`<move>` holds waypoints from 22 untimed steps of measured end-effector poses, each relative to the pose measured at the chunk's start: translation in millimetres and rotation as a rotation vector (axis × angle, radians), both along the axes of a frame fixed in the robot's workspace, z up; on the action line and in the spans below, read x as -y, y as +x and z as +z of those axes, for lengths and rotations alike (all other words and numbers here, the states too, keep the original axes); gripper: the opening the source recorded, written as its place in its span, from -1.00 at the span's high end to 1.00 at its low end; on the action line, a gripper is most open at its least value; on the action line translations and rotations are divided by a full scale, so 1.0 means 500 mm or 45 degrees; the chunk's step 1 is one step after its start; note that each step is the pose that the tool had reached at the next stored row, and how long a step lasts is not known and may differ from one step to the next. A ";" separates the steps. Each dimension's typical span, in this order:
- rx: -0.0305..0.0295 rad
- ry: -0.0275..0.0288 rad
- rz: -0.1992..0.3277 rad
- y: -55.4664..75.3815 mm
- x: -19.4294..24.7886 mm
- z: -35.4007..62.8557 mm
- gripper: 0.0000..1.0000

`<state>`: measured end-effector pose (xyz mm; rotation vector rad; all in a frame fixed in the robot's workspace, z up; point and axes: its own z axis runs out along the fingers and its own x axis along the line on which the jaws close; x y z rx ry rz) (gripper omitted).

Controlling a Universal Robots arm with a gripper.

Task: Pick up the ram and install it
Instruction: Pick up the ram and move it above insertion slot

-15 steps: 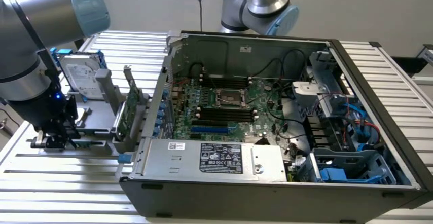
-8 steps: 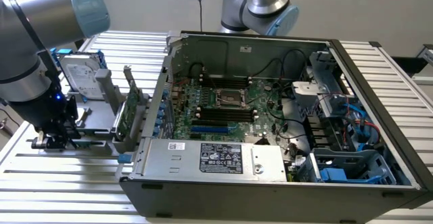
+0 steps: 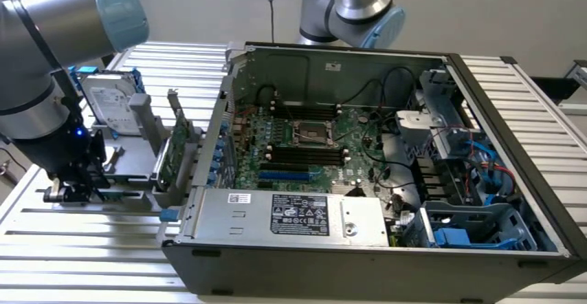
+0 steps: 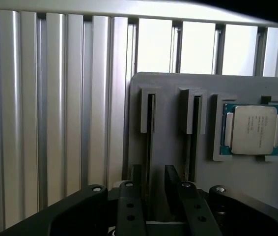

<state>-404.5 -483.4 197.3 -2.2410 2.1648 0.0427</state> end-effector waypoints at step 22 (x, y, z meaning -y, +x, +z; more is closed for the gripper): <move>-0.0275 0.0011 -0.086 0.003 0.0002 0.000 0.73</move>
